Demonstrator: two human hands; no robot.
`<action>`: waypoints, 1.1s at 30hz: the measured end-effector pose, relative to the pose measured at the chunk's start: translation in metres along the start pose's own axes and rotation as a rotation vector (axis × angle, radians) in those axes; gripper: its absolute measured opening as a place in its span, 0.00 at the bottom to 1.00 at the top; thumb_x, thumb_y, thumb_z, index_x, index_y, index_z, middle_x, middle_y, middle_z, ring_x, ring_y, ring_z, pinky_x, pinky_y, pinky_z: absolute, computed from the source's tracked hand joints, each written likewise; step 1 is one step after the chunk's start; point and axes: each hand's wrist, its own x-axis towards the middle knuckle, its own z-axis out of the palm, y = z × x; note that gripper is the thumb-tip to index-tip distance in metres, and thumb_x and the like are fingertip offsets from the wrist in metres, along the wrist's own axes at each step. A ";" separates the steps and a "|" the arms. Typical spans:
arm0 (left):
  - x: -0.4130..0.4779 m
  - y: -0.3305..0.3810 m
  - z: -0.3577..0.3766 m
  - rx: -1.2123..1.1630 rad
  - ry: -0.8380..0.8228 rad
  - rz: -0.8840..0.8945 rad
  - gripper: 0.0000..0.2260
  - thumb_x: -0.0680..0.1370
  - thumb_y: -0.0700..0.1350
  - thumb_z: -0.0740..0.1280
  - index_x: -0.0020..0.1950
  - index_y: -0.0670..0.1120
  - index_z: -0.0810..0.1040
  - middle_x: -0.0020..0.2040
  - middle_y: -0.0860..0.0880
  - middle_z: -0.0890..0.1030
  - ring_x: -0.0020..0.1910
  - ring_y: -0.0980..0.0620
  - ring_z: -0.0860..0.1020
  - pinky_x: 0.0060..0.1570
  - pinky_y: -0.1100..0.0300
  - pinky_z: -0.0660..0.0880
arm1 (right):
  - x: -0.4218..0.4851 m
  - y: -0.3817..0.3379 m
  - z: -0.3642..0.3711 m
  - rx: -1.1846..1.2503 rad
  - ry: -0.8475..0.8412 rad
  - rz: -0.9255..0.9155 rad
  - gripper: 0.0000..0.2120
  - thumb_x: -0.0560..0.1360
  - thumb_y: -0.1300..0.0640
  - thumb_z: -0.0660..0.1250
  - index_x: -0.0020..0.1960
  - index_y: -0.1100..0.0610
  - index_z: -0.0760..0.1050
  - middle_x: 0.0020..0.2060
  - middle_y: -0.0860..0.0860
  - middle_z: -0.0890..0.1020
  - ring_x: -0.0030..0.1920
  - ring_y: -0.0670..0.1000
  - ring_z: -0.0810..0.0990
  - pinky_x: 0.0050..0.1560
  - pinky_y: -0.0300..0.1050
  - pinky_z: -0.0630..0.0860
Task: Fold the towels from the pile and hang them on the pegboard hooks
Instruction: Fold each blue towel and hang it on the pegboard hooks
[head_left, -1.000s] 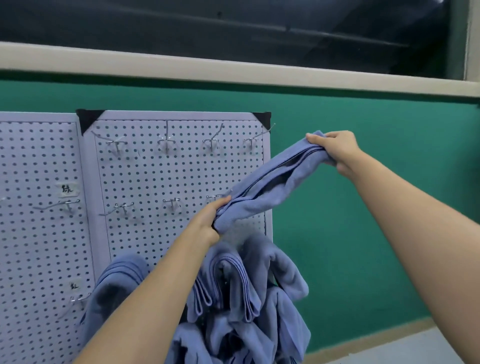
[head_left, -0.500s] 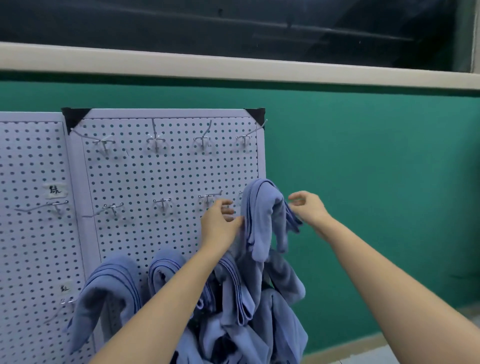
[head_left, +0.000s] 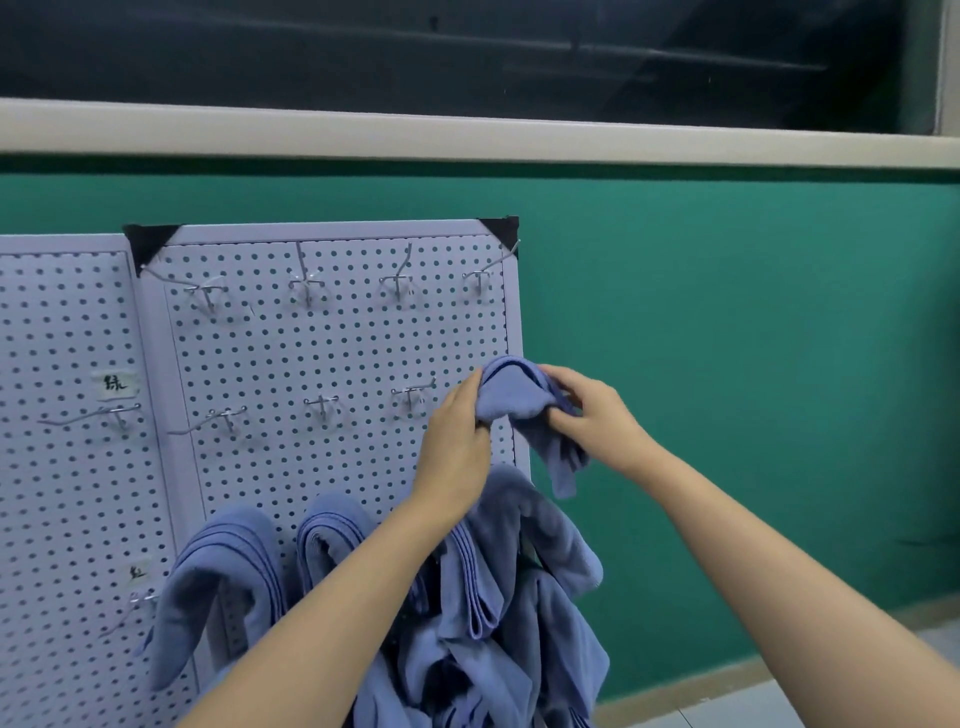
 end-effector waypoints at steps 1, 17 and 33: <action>0.003 0.004 -0.002 -0.010 0.037 0.010 0.24 0.77 0.31 0.57 0.73 0.45 0.67 0.64 0.46 0.75 0.61 0.47 0.74 0.58 0.61 0.70 | 0.002 -0.004 -0.002 -0.023 0.080 -0.046 0.23 0.73 0.68 0.65 0.67 0.56 0.73 0.57 0.48 0.80 0.56 0.46 0.77 0.61 0.39 0.71; 0.002 -0.019 0.027 0.149 -0.143 -0.101 0.33 0.81 0.41 0.60 0.78 0.45 0.43 0.79 0.48 0.46 0.77 0.49 0.50 0.73 0.58 0.53 | 0.010 0.011 0.041 -0.196 -0.110 0.132 0.28 0.74 0.61 0.60 0.73 0.49 0.61 0.67 0.52 0.74 0.63 0.56 0.74 0.61 0.55 0.72; -0.113 -0.005 -0.090 0.182 -0.262 -0.161 0.17 0.82 0.49 0.58 0.69 0.45 0.70 0.65 0.46 0.74 0.62 0.49 0.72 0.58 0.58 0.67 | -0.114 -0.084 0.051 -0.145 -0.199 0.068 0.11 0.79 0.61 0.63 0.60 0.57 0.78 0.53 0.49 0.82 0.50 0.47 0.78 0.57 0.44 0.75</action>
